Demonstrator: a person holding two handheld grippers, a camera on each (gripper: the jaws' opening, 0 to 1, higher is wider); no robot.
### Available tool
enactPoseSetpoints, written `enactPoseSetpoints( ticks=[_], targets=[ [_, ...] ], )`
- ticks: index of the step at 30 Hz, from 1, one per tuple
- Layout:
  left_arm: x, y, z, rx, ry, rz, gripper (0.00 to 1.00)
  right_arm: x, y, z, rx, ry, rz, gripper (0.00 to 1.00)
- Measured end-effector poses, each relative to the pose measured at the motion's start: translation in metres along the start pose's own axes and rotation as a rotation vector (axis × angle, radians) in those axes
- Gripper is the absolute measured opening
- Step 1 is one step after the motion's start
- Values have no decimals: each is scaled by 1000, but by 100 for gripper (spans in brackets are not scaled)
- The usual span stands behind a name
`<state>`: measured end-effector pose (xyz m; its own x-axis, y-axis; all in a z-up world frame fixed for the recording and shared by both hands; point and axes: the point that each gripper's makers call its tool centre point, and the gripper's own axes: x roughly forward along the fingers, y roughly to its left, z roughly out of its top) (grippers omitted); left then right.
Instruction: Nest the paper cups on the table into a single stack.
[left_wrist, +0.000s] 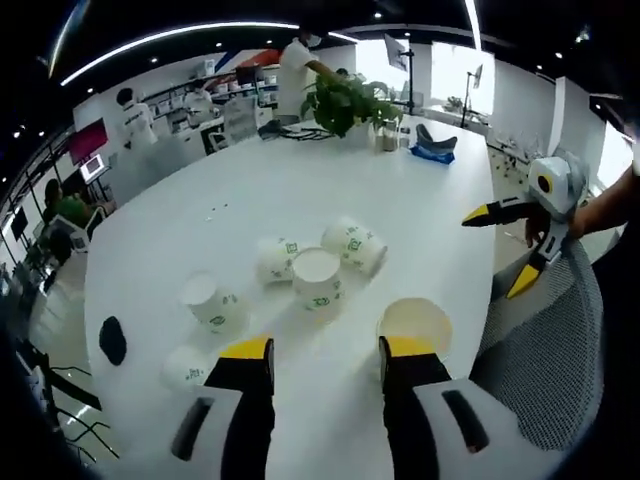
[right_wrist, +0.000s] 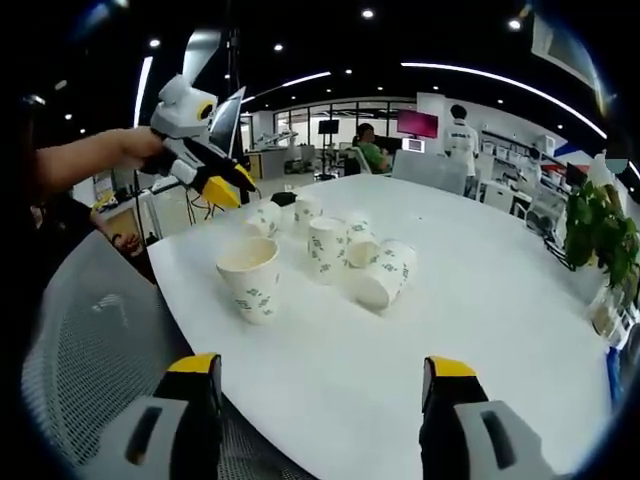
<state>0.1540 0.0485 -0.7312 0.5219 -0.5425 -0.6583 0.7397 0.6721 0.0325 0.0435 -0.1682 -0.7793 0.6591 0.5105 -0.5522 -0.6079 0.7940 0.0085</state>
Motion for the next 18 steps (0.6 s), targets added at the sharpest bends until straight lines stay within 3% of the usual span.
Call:
enactPoseSetpoints(
  ticks=[3,5,18],
  targets=[
    [-2,5,-1,-27,-3,41,46,0,0,0,2,0,-2,83],
    [-1,19,-7,-64,-11,75,48,0,-1,0,3,-1,-3,83],
    [2,58,-35,-193,9,181,49,0,-1,-1,3,2,-4,83]
  ],
)
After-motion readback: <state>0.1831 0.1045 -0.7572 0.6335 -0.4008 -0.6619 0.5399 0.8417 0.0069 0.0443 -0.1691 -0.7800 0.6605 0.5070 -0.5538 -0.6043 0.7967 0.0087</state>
